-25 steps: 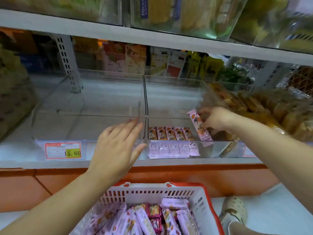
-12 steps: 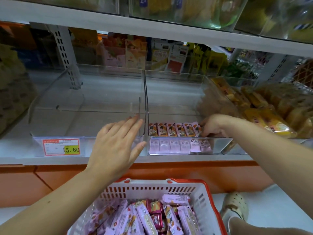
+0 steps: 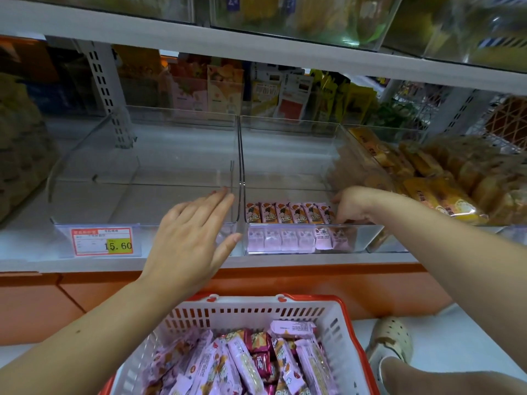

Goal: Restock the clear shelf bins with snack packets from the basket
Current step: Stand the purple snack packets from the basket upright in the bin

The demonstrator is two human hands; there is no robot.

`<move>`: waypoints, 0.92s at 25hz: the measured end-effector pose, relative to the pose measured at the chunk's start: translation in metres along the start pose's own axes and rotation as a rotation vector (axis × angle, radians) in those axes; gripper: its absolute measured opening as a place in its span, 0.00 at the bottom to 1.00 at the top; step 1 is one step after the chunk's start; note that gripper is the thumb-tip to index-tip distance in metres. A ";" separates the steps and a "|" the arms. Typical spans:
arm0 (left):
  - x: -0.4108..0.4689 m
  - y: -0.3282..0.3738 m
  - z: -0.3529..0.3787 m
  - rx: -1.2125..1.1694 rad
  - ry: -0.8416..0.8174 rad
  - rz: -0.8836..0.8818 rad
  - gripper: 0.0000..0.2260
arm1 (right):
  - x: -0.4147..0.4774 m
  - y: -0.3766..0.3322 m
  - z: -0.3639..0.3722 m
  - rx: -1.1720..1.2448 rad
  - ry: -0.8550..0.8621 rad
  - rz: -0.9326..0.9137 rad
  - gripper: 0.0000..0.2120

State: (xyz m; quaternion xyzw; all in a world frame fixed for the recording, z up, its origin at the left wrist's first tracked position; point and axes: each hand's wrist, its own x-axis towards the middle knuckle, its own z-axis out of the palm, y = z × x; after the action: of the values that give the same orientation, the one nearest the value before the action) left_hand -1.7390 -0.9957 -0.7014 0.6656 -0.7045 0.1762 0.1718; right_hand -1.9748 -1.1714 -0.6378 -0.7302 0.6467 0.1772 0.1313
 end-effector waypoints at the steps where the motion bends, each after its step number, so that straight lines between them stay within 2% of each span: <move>1: -0.005 0.001 -0.002 -0.028 0.020 0.004 0.28 | -0.009 0.000 -0.004 0.010 0.105 -0.022 0.22; 3: -0.021 0.005 -0.011 -0.075 0.082 0.043 0.27 | -0.038 0.005 -0.008 0.230 0.395 -0.140 0.22; 5: -0.043 0.017 -0.020 -0.137 0.117 0.116 0.25 | -0.079 0.011 0.004 0.613 0.657 -0.320 0.18; 6: -0.056 0.024 -0.020 -0.180 0.097 0.141 0.23 | -0.098 0.014 0.020 0.773 0.706 -0.387 0.14; 8: -0.086 0.043 -0.007 -0.234 -0.043 0.151 0.22 | -0.119 0.014 0.069 0.934 0.610 -0.423 0.10; 9: -0.102 0.053 0.005 -0.246 -0.151 0.155 0.22 | -0.122 0.012 0.099 0.909 0.473 -0.389 0.10; 11: -0.130 0.072 0.031 -0.289 -0.425 0.130 0.23 | -0.115 0.008 0.165 0.692 0.106 -0.277 0.09; 13: -0.151 0.087 0.058 -0.313 -0.654 0.067 0.26 | -0.102 0.006 0.229 0.475 -0.116 -0.222 0.12; 14: -0.158 0.093 0.068 -0.331 -0.708 0.026 0.26 | -0.098 0.005 0.257 0.400 -0.136 -0.221 0.14; 18: -0.183 0.097 0.100 -0.336 -0.831 -0.120 0.26 | -0.089 0.006 0.324 0.162 -0.031 -0.323 0.24; 21: -0.196 0.085 0.111 -0.307 -0.938 -0.160 0.26 | -0.088 0.000 0.338 -0.033 -0.007 -0.378 0.23; 23: -0.196 0.081 0.113 -0.349 -0.947 -0.226 0.25 | -0.082 -0.002 0.345 -0.070 0.082 -0.374 0.22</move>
State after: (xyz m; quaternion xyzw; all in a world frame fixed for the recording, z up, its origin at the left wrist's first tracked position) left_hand -1.8103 -0.8737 -0.8960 0.7058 -0.6476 -0.2843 -0.0396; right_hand -2.0116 -0.9522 -0.9137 -0.8484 0.4980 0.1421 0.1098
